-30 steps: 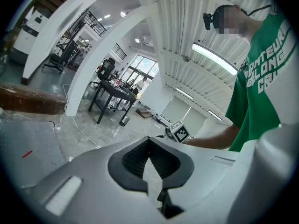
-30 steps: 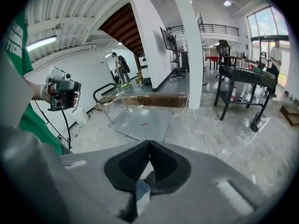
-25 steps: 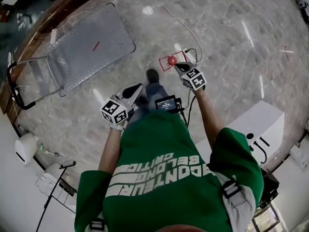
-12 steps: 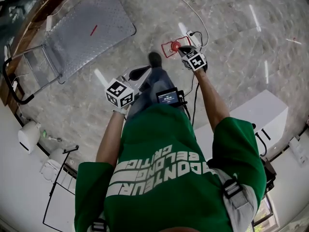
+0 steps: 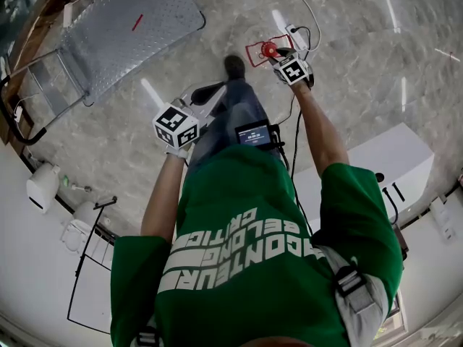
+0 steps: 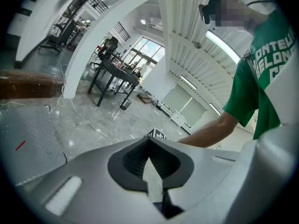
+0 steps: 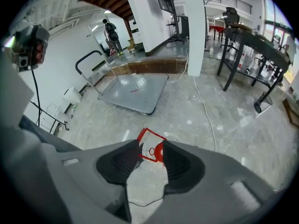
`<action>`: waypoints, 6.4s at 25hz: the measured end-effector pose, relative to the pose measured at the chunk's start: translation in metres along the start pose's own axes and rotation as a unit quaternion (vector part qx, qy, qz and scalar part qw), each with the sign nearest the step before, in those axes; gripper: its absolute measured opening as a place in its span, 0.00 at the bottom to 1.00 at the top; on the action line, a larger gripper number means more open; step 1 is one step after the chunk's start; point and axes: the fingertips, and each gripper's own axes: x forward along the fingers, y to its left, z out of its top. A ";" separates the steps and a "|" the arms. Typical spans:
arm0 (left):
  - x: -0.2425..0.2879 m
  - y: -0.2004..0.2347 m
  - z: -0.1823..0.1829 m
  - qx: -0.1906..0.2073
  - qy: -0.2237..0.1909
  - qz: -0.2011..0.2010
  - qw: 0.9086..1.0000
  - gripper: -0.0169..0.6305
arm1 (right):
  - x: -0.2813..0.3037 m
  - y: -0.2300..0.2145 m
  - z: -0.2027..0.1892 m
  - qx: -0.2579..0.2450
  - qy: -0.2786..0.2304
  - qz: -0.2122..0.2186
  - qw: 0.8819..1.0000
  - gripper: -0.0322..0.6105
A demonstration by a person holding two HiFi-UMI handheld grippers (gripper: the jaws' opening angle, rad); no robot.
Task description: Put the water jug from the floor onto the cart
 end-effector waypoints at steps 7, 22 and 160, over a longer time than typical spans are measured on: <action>0.010 0.011 -0.006 -0.007 0.004 0.006 1.000 0.04 | 0.035 -0.011 -0.035 0.035 0.049 -0.007 0.998 0.44; 0.032 0.019 -0.021 -0.024 0.021 0.002 0.999 0.04 | 0.104 -0.037 -0.058 0.036 0.079 -0.049 0.995 0.51; -0.514 0.302 0.077 -0.190 -0.361 0.429 0.806 0.04 | 0.295 0.306 0.583 -0.478 0.095 0.091 0.868 0.52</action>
